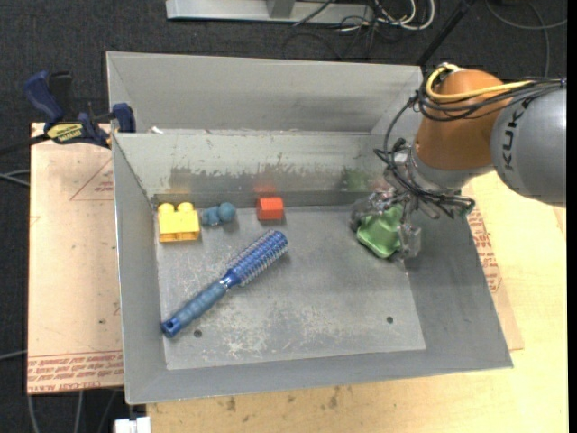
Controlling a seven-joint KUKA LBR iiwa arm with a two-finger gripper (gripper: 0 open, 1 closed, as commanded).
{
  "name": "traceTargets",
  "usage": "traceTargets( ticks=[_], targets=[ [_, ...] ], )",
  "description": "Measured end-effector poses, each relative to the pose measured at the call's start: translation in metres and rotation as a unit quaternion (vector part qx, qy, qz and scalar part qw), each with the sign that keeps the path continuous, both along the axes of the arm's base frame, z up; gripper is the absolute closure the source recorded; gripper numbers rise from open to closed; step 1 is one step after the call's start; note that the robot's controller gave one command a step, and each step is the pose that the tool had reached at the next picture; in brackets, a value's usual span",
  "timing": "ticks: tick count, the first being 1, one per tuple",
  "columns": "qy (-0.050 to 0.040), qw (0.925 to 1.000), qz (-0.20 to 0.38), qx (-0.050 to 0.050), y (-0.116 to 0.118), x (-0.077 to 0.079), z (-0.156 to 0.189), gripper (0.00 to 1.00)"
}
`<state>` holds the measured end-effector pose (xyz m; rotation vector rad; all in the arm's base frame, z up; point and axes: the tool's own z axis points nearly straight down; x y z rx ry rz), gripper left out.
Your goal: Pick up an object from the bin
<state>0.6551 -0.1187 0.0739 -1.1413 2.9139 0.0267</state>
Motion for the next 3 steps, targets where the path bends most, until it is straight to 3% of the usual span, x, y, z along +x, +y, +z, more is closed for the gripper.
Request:
traceTargets(
  ticks=[1,3],
  targets=[
    [-0.0005,0.9967,-0.080,-0.009,0.004,0.000,0.043,1.00],
    [-0.0034,0.9974,-0.072,-0.010,-0.001,-0.008,0.195,1.00]
  ],
)
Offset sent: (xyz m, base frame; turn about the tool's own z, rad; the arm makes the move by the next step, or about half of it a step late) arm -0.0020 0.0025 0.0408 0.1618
